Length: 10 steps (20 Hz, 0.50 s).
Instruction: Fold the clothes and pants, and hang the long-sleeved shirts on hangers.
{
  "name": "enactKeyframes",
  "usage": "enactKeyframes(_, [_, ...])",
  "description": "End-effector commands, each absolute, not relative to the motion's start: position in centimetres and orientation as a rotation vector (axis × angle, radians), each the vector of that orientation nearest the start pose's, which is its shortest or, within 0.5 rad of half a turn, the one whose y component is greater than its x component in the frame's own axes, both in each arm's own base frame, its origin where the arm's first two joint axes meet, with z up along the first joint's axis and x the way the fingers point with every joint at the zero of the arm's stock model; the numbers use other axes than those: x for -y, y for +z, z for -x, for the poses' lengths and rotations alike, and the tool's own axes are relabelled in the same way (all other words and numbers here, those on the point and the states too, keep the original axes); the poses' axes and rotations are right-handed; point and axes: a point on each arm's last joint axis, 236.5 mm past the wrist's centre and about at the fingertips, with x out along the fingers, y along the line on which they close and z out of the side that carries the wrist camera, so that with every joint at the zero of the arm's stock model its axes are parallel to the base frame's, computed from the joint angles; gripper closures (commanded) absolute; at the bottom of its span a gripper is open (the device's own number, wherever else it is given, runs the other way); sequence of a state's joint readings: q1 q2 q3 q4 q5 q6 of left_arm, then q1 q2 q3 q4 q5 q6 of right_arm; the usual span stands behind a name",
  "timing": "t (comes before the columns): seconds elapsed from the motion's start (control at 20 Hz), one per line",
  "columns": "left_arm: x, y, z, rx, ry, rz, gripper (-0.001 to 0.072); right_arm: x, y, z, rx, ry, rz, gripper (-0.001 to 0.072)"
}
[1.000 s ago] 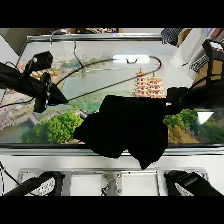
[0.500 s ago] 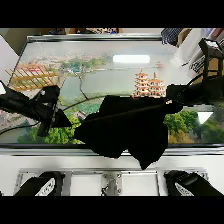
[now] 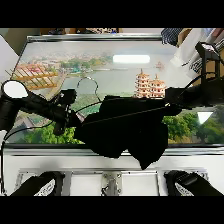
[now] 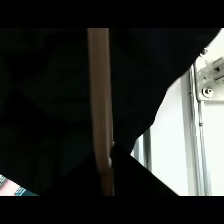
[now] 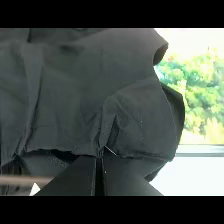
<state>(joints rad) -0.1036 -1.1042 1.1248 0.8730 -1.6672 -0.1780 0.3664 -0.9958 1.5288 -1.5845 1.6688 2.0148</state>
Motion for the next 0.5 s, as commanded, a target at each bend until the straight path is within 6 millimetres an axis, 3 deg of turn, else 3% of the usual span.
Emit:
enactKeyframes(0.0, [17.9, 8.6, -24.5, -0.849, -1.556, -0.560, 0.0696, -10.2, 19.8, -27.1, -1.184, 0.063, -0.163, 0.0698])
enactKeyframes(0.3, [18.0, 7.7, -24.9, -0.875, -1.568, -0.538, 0.0696, -10.0, 20.5, -26.8, -1.159, 0.066, -0.169, 0.0699])
enactKeyframes(0.45, [18.0, 7.7, -24.9, -0.875, -1.568, -0.539, 0.0695, -10.3, 21.0, -27.9, -1.108, 0.079, -0.182, 0.0698])
